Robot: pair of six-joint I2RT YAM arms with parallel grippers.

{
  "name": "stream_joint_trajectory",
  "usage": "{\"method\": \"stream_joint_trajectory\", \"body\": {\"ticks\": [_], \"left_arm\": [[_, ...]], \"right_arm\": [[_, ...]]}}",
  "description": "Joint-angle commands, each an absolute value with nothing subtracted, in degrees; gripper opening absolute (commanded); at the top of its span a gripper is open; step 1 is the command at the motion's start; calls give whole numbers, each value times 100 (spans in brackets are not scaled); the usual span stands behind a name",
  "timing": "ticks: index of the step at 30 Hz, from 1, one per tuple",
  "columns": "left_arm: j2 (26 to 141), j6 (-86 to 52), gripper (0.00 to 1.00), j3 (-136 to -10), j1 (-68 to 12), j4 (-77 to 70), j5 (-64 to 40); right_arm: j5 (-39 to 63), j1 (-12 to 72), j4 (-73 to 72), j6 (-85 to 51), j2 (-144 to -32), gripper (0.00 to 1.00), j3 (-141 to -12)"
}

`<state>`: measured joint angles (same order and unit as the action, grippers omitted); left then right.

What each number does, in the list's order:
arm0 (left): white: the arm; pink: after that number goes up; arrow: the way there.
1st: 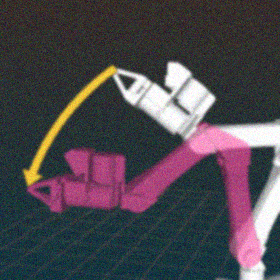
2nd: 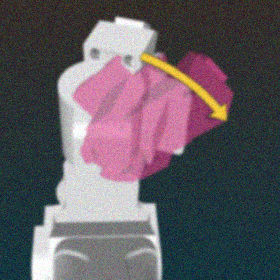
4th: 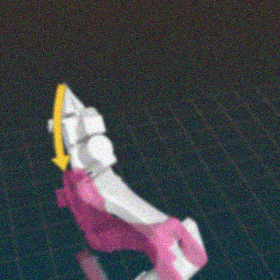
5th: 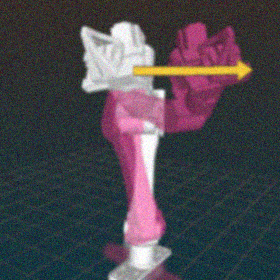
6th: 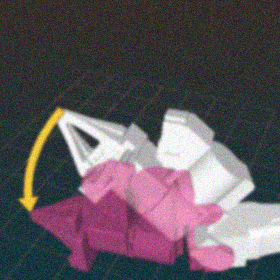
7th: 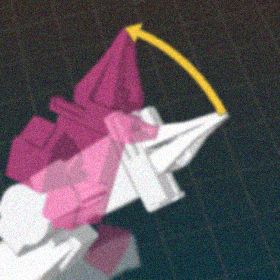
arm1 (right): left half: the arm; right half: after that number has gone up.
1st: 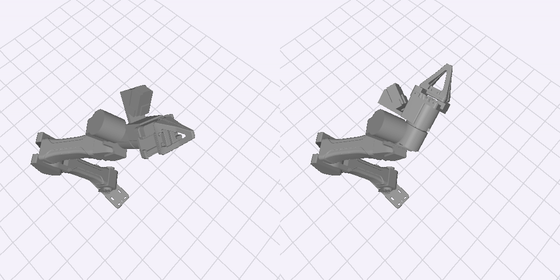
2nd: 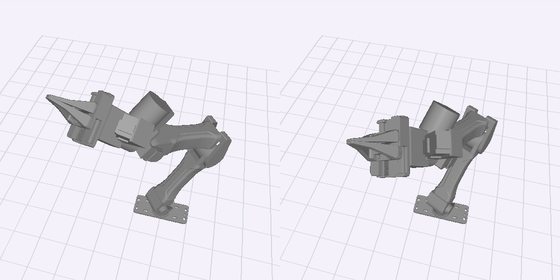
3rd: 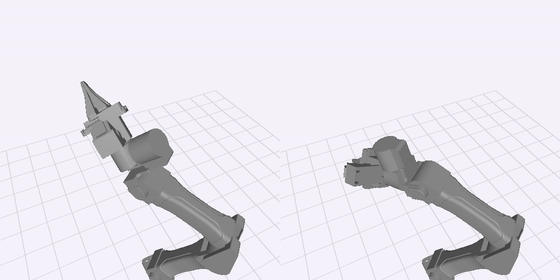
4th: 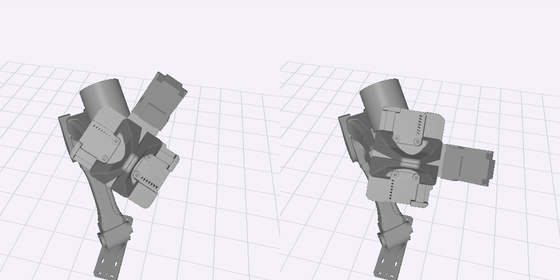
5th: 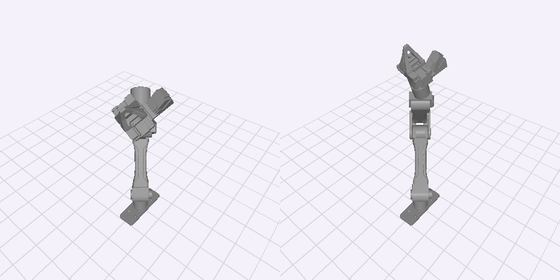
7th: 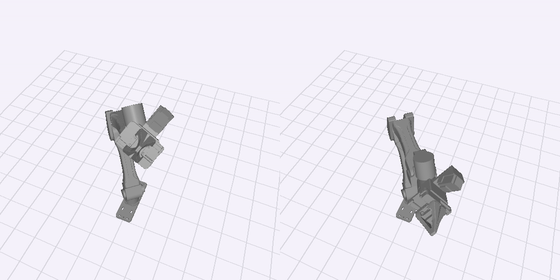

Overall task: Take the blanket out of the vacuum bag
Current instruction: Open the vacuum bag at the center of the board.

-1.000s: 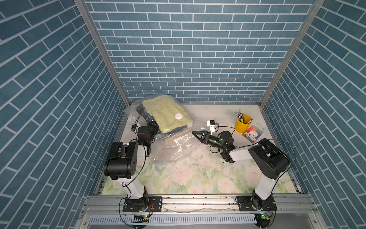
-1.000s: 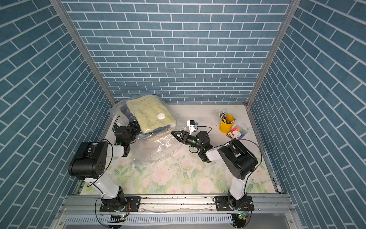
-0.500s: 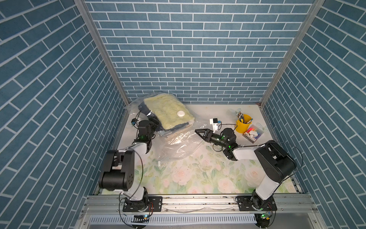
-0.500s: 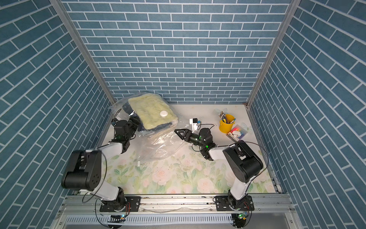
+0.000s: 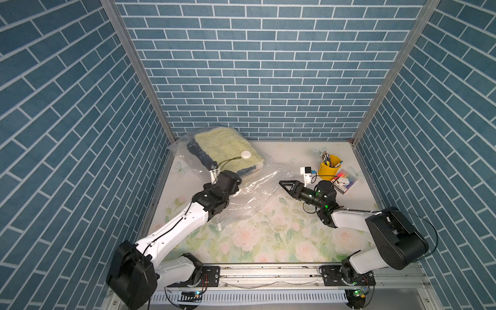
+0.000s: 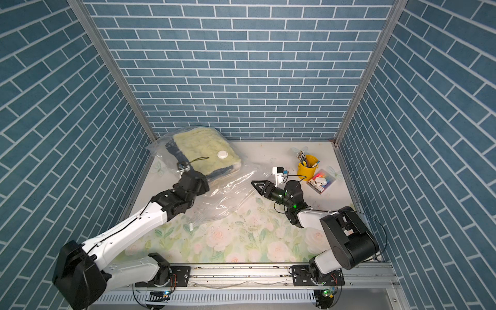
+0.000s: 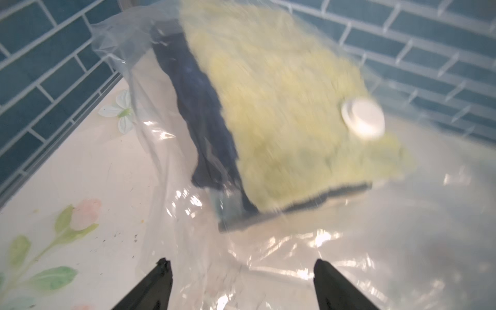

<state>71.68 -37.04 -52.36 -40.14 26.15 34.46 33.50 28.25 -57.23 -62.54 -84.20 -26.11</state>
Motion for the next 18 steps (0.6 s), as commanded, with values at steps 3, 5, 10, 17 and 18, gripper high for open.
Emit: {"method": "stream_joint_trajectory", "body": {"ticks": [3,5,10,17,18], "left_arm": [[7955,-3331,90,-5951,-5358,4550,4885],[8105,-3271,91,-6106,-5713,4728,5054],[8018,-2788,96,-6368,-6268,4723,4703],[8180,-2702,99,-6401,-6649,4871,4909],[8311,-2721,100,-6362,-6655,4860,4992]], "right_arm": [[3512,2614,-5487,-6030,-7983,62,-2171],[3524,2571,-5445,-6006,-7867,62,-2039],[3489,2519,-5378,-5965,-7699,62,-1779],[3506,2520,-5783,-6116,-7858,62,-1514],[3513,2519,-5946,-6192,-7902,63,-1460]]}}
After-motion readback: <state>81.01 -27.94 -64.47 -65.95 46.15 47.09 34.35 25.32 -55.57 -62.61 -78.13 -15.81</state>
